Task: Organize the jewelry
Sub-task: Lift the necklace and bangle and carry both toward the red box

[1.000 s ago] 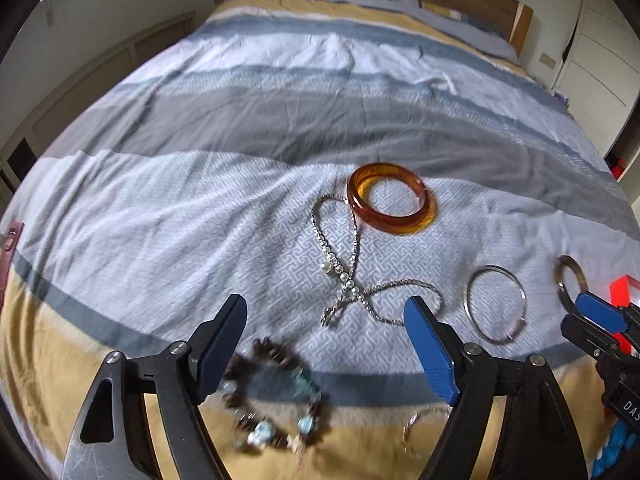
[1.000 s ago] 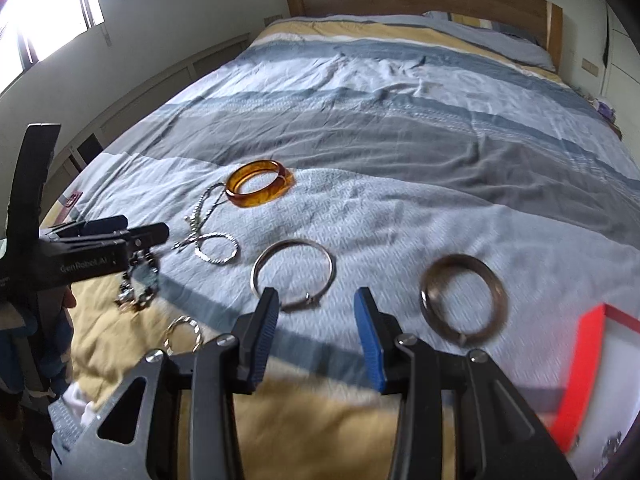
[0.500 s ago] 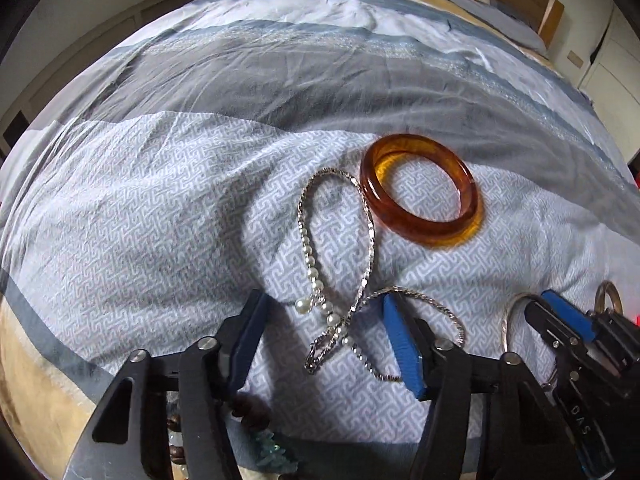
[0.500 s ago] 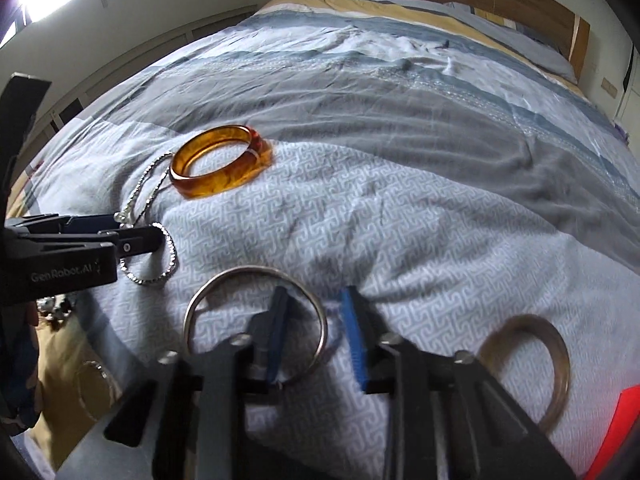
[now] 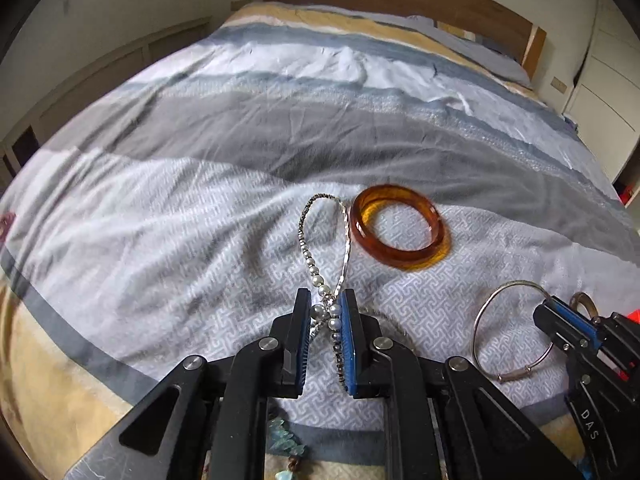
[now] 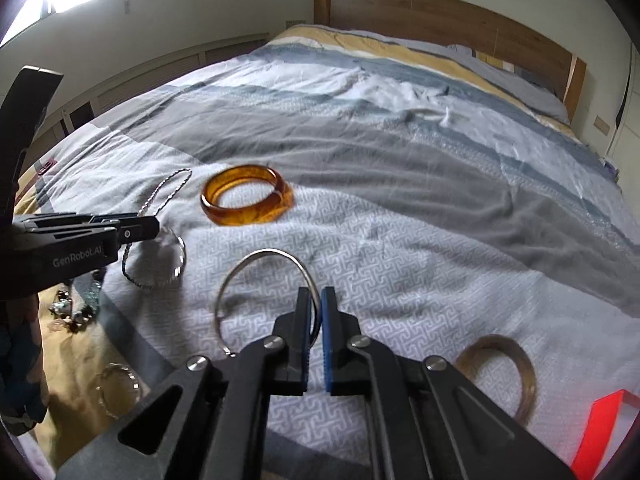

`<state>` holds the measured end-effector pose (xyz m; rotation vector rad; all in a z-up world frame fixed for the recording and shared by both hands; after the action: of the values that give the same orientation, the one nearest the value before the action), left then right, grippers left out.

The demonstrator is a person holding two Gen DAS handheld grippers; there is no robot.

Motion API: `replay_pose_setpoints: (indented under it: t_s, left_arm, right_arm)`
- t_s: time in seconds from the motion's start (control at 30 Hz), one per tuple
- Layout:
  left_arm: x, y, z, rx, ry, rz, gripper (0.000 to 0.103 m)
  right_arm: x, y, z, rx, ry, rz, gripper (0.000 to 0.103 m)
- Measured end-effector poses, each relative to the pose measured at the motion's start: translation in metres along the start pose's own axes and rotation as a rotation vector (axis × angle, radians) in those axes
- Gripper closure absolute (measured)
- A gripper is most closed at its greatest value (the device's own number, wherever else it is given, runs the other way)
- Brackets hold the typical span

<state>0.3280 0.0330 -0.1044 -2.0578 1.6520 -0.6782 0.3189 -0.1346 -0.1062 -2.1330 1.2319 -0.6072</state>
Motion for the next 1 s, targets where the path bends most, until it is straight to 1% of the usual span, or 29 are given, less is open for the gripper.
replay_pose_setpoints:
  t_s: [0.17, 0.3, 0.47, 0.6, 0.7, 0.83, 1.0]
  left_arm:
    - [0.006, -0.007, -0.036, 0.052, 0.003, 0.033, 0.09]
    - [0.014, -0.013, -0.072, 0.098, 0.013, 0.057, 0.09]
    - [0.031, -0.014, -0.116, 0.147, 0.038, 0.079, 0.09]
    - [0.05, -0.011, -0.153, 0.184, 0.066, 0.107, 0.09]
    - [0.07, -0.006, -0.179, 0.21, 0.091, 0.137, 0.09]
    - [0.108, 0.001, -0.215, 0.245, 0.137, 0.186, 0.09]
    - [0.169, 0.005, -0.26, 0.282, 0.223, 0.246, 0.09]
  right_arm:
    - [-0.002, -0.013, -0.039, 0.046, 0.025, -0.003, 0.1]
    - [0.003, -0.019, -0.079, 0.084, 0.051, 0.006, 0.1]
    - [0.012, -0.019, -0.127, 0.123, 0.087, 0.016, 0.1]
    - [0.029, -0.012, -0.175, 0.163, 0.129, 0.039, 0.1]
    - [0.043, -0.005, -0.207, 0.19, 0.162, 0.06, 0.1]
    - [0.072, 0.008, -0.255, 0.228, 0.215, 0.096, 0.1]
    - [0.107, 0.025, -0.309, 0.263, 0.281, 0.124, 0.1]
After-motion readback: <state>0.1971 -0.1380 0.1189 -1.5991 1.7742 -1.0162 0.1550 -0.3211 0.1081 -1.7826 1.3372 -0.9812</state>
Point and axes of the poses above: each gripper's, at about its wrist camera, not at the fingertips, and z roughly the way its jaws point, x to its right, y to its underside, the point moved 3 cm from there along z, roughly the way its jaws point, and after that the axes turned 5 degrees about -z, right-handed, at the moved point
